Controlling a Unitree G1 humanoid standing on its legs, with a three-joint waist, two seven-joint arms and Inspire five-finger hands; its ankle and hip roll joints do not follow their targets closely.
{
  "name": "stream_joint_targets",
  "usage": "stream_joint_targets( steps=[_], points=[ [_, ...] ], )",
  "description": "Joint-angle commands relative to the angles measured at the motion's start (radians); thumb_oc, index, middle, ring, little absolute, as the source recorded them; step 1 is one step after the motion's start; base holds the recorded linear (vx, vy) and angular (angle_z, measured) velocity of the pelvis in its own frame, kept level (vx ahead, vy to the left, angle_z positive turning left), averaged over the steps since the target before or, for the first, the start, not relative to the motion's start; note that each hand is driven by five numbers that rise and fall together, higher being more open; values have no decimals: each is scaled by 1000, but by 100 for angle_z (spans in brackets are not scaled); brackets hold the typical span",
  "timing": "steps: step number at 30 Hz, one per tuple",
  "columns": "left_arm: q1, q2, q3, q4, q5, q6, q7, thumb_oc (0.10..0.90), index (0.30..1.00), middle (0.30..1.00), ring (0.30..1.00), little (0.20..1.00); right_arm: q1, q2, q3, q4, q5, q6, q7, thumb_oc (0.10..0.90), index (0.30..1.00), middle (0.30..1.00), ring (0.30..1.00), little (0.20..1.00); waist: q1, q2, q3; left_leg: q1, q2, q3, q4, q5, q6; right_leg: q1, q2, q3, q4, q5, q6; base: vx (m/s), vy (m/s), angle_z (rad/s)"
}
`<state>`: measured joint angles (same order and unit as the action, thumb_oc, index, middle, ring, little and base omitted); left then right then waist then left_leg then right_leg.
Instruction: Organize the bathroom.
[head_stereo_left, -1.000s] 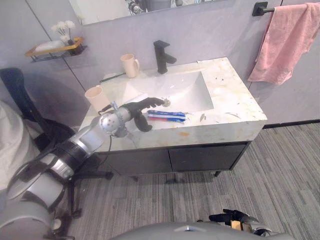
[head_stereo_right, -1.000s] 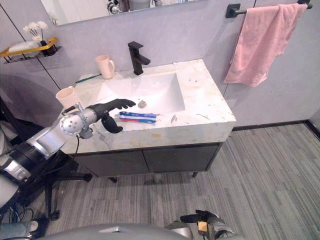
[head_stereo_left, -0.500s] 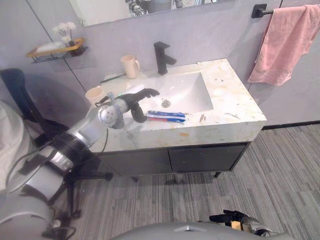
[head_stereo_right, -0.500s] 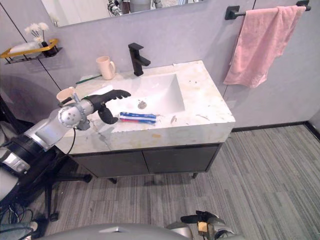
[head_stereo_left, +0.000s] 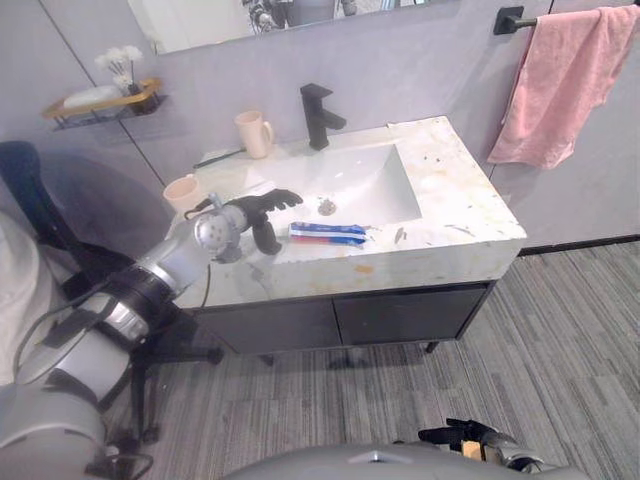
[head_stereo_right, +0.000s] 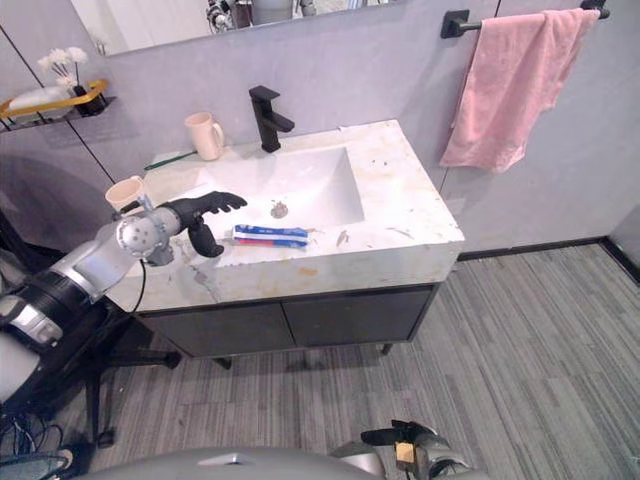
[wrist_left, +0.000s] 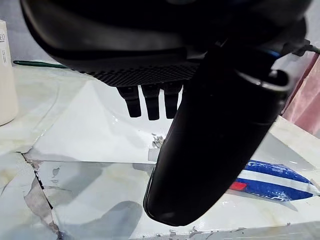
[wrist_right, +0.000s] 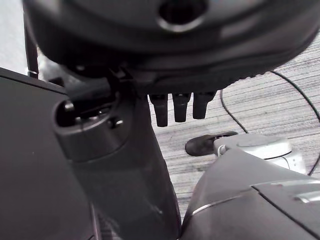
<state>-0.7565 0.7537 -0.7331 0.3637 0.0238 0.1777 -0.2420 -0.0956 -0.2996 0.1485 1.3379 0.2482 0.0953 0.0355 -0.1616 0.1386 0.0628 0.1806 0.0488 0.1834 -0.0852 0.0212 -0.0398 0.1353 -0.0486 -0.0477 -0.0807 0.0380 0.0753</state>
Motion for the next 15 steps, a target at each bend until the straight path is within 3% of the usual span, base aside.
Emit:
stream_joint_targets(
  steps=[1,15],
  points=[
    [-223,17,59,82,-25,-17,34,800,900,900,900,900,21,-31,42,50,-15,11,-1,800,900,900,900,900,-10,-58,-51,-44,40,28,145,-50,-16,-25,-26,-13,51,-38,6,0,0,0],
    [-237,4,66,73,-53,17,36,800,900,900,900,900,22,-28,48,45,-4,14,-6,800,900,900,900,900,-19,-53,-53,-42,36,33,152,-55,-15,-25,-24,-3,51,-36,6,1,0,0]
  ],
)
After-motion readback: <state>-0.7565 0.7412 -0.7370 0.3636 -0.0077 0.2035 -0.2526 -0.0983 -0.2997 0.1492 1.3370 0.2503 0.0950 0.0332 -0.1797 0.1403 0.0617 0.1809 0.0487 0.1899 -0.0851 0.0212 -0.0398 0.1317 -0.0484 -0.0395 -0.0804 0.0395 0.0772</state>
